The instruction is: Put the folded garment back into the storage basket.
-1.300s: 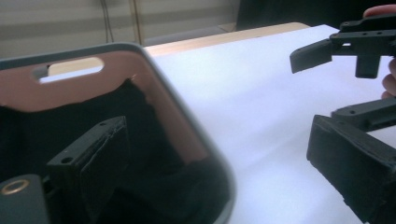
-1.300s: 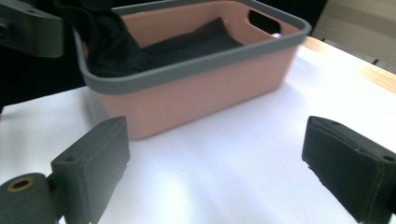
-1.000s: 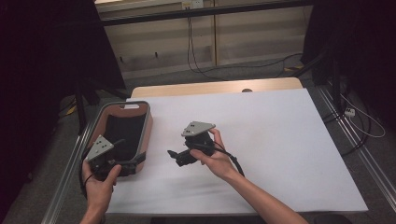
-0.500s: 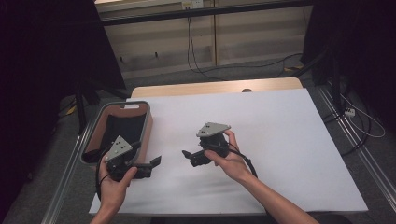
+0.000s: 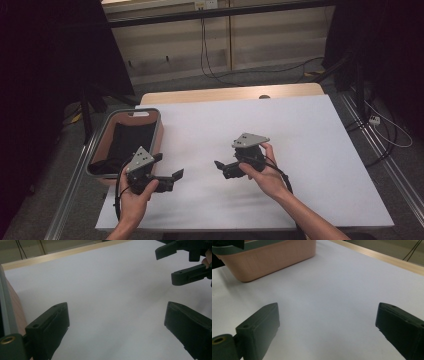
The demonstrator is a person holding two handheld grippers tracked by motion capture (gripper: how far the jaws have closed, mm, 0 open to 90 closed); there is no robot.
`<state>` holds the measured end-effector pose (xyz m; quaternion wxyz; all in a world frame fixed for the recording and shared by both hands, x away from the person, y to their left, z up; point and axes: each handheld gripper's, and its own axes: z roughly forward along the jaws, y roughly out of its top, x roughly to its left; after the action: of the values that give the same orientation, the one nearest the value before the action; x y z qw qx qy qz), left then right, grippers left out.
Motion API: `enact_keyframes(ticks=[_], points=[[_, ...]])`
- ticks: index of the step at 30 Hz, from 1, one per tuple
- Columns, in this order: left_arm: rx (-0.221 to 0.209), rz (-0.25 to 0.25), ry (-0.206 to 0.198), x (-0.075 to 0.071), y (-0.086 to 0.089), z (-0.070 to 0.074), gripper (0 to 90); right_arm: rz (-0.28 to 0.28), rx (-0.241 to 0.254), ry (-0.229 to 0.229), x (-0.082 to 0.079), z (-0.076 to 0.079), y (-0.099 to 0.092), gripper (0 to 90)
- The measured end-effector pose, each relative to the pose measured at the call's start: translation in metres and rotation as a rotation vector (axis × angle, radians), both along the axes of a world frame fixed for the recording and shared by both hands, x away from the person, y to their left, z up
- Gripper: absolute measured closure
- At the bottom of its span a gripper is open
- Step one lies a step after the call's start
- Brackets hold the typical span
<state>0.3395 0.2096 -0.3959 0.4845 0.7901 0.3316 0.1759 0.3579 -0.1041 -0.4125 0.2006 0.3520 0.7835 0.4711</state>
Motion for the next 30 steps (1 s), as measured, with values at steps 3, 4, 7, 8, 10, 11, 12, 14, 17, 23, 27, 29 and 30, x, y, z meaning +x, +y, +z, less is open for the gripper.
enact_keyframes(ticks=[3, 4, 7, 8, 10, 11, 12, 14, 17, 23, 27, 29, 30], points=[[0.001, -0.011, -0.003, 0.001, -0.002, -0.001, 5.9, -0.013, -0.005, -0.005, -0.005, 0.000, -0.009, 4.1], [-0.007, -0.010, 0.000, 0.001, -0.003, -0.002, 5.9, -0.024, -0.003, -0.006, -0.008, 0.001, -0.013, 4.1], [-0.003, -0.011, 0.001, 0.002, -0.002, -0.002, 5.9, -0.043, -0.002, -0.011, -0.013, 0.000, -0.022, 3.2], [-0.004, -0.006, 0.002, 0.002, -0.002, -0.002, 6.0, -0.050, -0.005, -0.014, -0.016, -0.001, -0.025, 3.3], [-0.005, 0.006, -0.003, 0.002, -0.001, -0.002, 5.9, -0.057, -0.010, -0.013, -0.020, -0.004, -0.031, 3.6], [0.000, 0.003, -0.004, 0.002, 0.000, -0.003, 5.9, -0.059, -0.010, -0.012, -0.021, -0.005, -0.033, 4.0], [-0.007, 0.005, 0.000, 0.002, 0.000, -0.003, 5.9, -0.066, -0.008, -0.007, -0.023, -0.007, -0.037, 4.9], [-0.013, 0.008, 0.004, 0.001, 0.001, -0.004, 5.9, -0.083, -0.007, 0.003, -0.025, -0.009, -0.043, 5.7], [-0.009, 0.008, 0.002, 0.001, 0.002, -0.005, 5.9, -0.110, -0.008, -0.005, -0.030, -0.010, -0.051, 5.7], [-0.004, 0.012, 0.003, -0.001, 0.004, -0.006, 5.9, -0.140, 0.003, -0.019, -0.040, -0.008, -0.063, 5.6], [-0.016, 0.011, 0.006, -0.003, 0.004, -0.008, 5.9, -0.168, 0.004, -0.023, -0.049, -0.009, -0.072, 5.6], [-0.008, 0.002, 0.008, -0.003, 0.003, -0.010, 5.9, -0.184, 0.003, -0.028, -0.053, -0.009, -0.078, 5.4], [-0.005, -0.001, 0.006, -0.003, 0.002, -0.010, 5.9, -0.197, 0.006, -0.035, -0.056, -0.010, -0.082, 4.9]])
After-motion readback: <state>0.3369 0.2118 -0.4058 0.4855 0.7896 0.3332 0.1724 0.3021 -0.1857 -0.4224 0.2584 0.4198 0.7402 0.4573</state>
